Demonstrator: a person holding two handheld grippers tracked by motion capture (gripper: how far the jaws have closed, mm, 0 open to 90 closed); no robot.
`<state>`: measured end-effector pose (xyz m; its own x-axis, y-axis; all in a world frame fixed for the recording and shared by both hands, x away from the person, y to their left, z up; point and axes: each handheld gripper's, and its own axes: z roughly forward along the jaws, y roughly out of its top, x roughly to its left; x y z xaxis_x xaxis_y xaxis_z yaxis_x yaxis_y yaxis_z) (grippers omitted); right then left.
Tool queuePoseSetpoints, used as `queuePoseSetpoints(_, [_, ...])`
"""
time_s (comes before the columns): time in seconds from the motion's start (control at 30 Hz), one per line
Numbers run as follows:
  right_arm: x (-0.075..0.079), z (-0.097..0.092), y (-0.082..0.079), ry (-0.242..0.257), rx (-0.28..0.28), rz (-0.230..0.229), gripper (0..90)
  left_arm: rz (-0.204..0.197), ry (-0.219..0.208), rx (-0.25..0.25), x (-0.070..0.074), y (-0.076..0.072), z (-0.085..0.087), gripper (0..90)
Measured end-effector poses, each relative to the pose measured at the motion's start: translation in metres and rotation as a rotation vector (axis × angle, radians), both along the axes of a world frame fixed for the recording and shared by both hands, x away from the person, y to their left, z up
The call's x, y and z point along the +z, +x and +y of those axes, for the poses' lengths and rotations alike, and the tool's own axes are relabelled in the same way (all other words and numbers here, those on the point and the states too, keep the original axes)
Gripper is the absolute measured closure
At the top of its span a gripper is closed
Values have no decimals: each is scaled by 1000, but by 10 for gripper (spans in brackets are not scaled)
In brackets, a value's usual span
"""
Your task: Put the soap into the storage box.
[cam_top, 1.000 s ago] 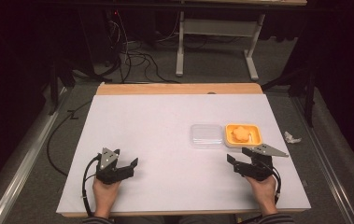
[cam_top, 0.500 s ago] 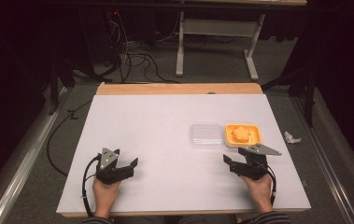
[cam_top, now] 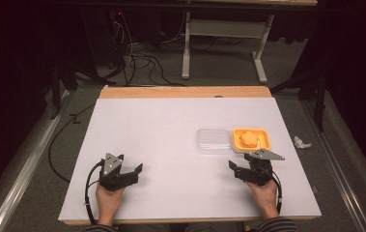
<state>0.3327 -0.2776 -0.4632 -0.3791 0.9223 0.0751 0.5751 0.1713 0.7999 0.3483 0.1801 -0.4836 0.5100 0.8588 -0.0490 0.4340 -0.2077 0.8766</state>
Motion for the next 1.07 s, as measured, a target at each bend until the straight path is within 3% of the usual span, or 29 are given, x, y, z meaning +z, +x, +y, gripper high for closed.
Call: queuePoseSetpoints(1.07, [-16, 9, 3, -65, 22, -17, 287, 1, 3, 1, 0, 0, 0, 189])
